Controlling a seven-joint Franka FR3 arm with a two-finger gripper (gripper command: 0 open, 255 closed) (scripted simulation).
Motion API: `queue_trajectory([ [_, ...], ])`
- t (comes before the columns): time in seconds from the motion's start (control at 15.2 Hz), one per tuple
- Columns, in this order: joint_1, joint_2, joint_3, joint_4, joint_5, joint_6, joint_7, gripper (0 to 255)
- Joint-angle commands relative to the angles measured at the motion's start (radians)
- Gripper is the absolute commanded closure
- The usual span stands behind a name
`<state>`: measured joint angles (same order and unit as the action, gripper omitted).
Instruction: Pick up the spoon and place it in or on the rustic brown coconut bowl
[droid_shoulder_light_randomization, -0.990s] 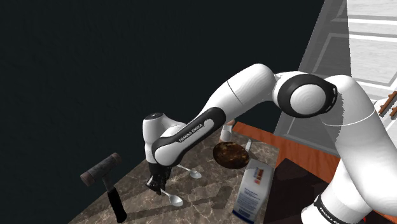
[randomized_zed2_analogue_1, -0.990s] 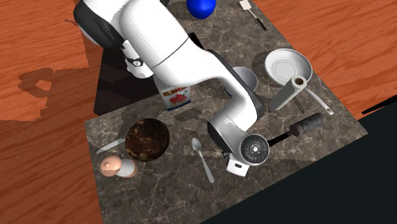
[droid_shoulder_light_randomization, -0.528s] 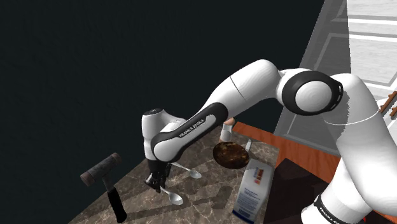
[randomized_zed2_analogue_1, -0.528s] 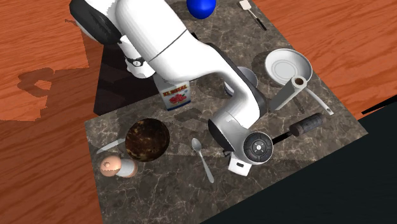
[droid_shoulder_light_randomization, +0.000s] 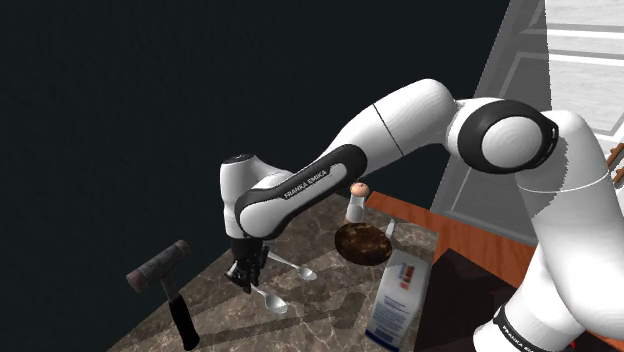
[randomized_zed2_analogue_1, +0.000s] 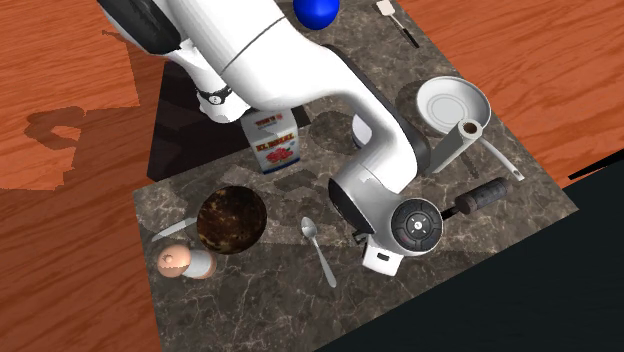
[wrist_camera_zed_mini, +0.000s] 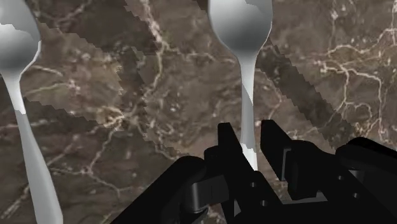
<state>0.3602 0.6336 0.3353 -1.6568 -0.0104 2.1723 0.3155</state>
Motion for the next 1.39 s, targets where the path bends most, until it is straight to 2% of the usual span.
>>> queue_trajectory([
  [0.0, -0.003, -0.016, 0.003, 0.002, 0.004, -0.019, 0.000, 255],
  [0.66, -0.012, -0.082, 0.015, 0.029, 0.019, -0.108, 0.004, 255],
  [1.32, -0.193, -0.343, 0.001, -0.342, 0.103, -0.018, -0.209, 255],
])
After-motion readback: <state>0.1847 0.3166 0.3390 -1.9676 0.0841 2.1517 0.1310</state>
